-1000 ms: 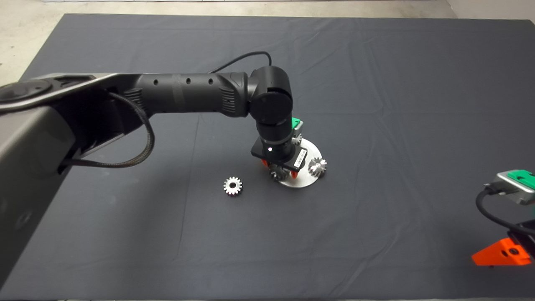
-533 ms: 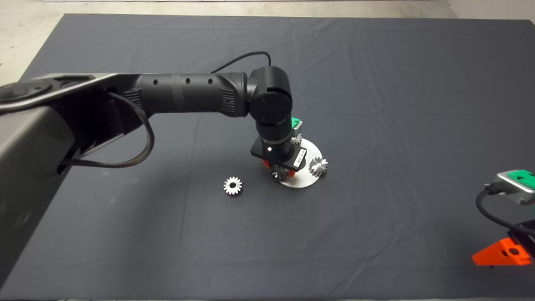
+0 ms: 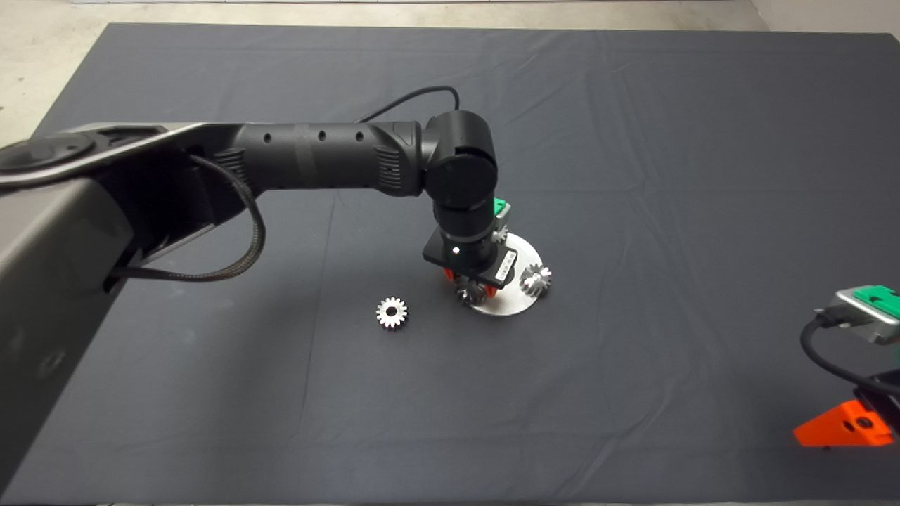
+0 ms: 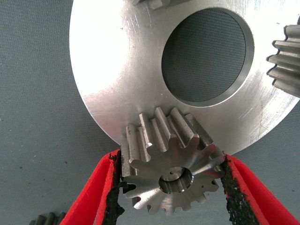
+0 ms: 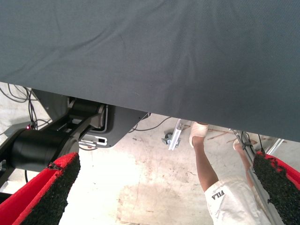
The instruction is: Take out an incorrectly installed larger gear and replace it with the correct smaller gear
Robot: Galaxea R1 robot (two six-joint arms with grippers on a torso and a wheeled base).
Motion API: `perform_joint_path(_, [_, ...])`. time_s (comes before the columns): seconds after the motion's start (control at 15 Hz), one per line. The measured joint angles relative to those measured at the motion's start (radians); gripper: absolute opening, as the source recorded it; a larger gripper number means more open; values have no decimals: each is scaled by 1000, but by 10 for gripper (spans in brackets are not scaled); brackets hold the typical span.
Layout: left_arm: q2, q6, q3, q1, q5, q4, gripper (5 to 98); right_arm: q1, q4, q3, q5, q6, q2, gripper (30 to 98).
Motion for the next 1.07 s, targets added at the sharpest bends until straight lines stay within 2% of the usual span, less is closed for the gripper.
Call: perform_joint_path(1.07, [0, 8, 9, -3, 19, 9, 428, 0, 0, 0, 0, 0, -11, 977])
